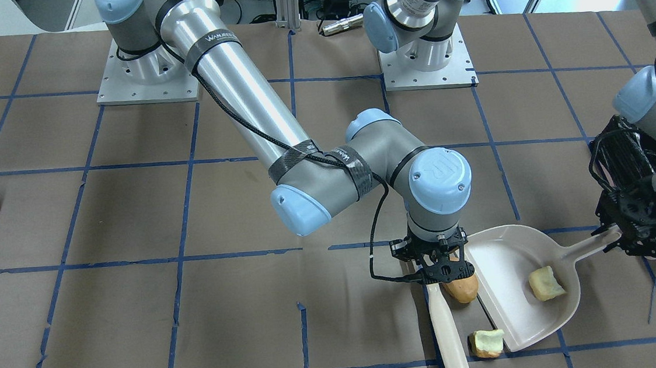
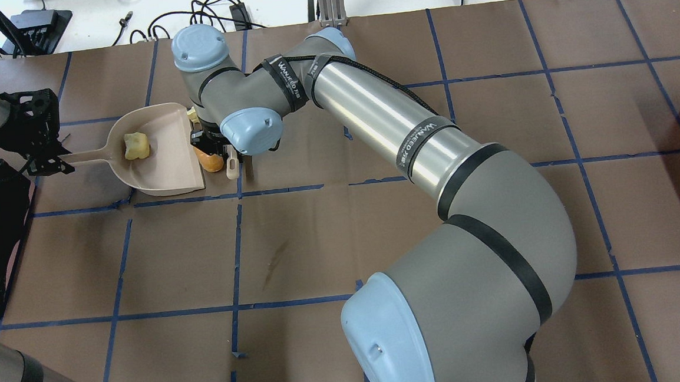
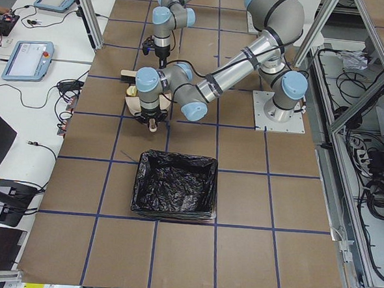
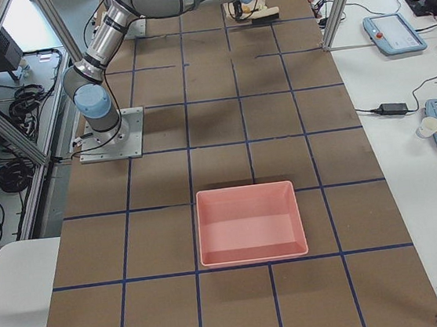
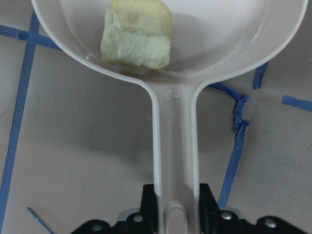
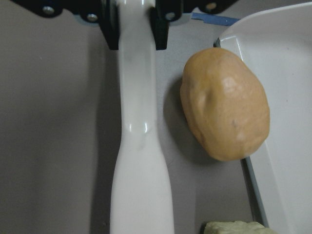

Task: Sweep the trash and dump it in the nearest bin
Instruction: 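Bring the brush back behind the remaining bread with the right gripper, then sweep the bread roll into the dustpan with the right gripper's brush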

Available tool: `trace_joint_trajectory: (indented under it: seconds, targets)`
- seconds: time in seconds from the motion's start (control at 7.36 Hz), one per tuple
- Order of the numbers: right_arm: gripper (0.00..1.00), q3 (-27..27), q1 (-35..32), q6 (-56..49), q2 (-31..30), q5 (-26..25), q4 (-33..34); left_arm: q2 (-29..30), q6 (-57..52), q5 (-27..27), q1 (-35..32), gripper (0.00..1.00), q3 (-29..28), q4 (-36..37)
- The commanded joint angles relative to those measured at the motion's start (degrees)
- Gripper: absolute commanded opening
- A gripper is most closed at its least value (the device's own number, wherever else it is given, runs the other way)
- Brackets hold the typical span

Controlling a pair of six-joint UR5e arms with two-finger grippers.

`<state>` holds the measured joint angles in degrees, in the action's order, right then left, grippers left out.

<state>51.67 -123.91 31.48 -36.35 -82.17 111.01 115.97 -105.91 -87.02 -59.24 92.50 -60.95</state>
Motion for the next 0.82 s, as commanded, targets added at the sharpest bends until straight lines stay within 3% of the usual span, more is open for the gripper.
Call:
trace_joint_trajectory:
  seconds: [0.0,0.68]
  targets:
    - [0.26,0.0,-1.9,2.1,0.4,0.2,0.2,0.4,0.1,0.0,0.0,0.01,0.0,0.0]
    - [0.26,-0.3,-10.8,14.0,1.6,1.1,2.6,0.5,0.1,0.0,0.0,0.01,0.0,-0.1]
